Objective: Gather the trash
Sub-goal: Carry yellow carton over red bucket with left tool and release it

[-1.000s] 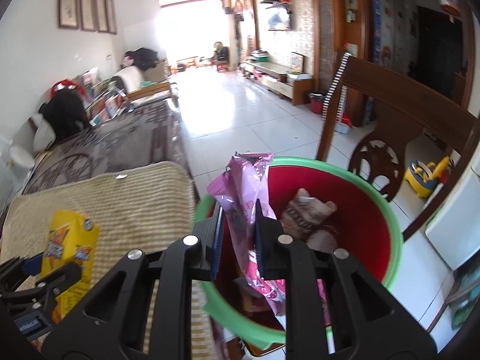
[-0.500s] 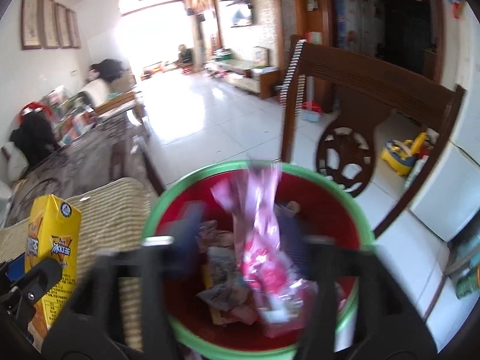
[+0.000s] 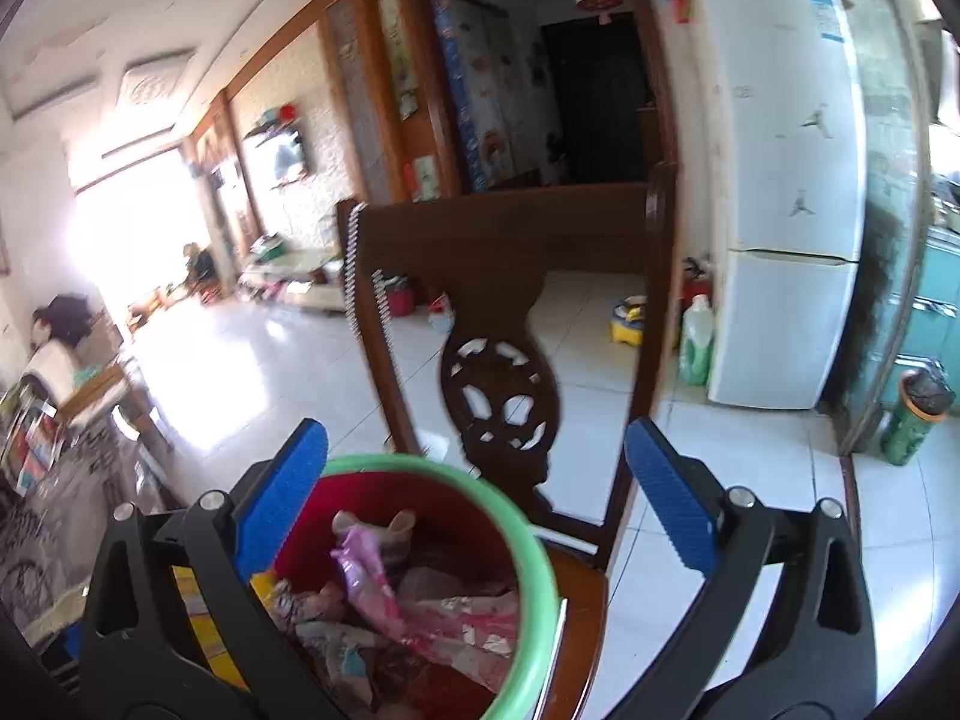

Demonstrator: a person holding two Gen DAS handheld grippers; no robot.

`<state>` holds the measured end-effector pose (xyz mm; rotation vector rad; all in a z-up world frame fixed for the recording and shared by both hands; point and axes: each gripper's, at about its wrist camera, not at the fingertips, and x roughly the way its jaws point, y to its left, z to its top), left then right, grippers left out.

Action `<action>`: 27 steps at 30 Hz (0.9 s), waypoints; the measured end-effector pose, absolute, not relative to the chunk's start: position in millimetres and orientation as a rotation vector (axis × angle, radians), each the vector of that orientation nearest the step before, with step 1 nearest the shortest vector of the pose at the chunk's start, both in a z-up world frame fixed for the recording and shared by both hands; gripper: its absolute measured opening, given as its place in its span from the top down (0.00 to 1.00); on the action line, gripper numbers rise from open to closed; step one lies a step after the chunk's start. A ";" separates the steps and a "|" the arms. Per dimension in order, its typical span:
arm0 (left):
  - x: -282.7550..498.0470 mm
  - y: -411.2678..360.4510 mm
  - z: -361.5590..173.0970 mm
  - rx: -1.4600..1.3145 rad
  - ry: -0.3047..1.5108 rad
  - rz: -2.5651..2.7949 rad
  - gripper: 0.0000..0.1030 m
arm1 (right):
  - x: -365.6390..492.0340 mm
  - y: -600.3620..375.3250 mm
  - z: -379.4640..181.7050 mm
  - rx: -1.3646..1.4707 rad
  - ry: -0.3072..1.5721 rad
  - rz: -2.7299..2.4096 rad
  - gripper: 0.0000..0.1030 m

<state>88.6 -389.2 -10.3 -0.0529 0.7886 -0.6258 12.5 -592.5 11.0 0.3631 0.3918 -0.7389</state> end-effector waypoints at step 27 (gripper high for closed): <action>-14.2 -131.3 20.1 -0.143 0.494 -0.151 0.08 | 61.1 -400.7 36.1 0.049 0.443 -0.253 0.05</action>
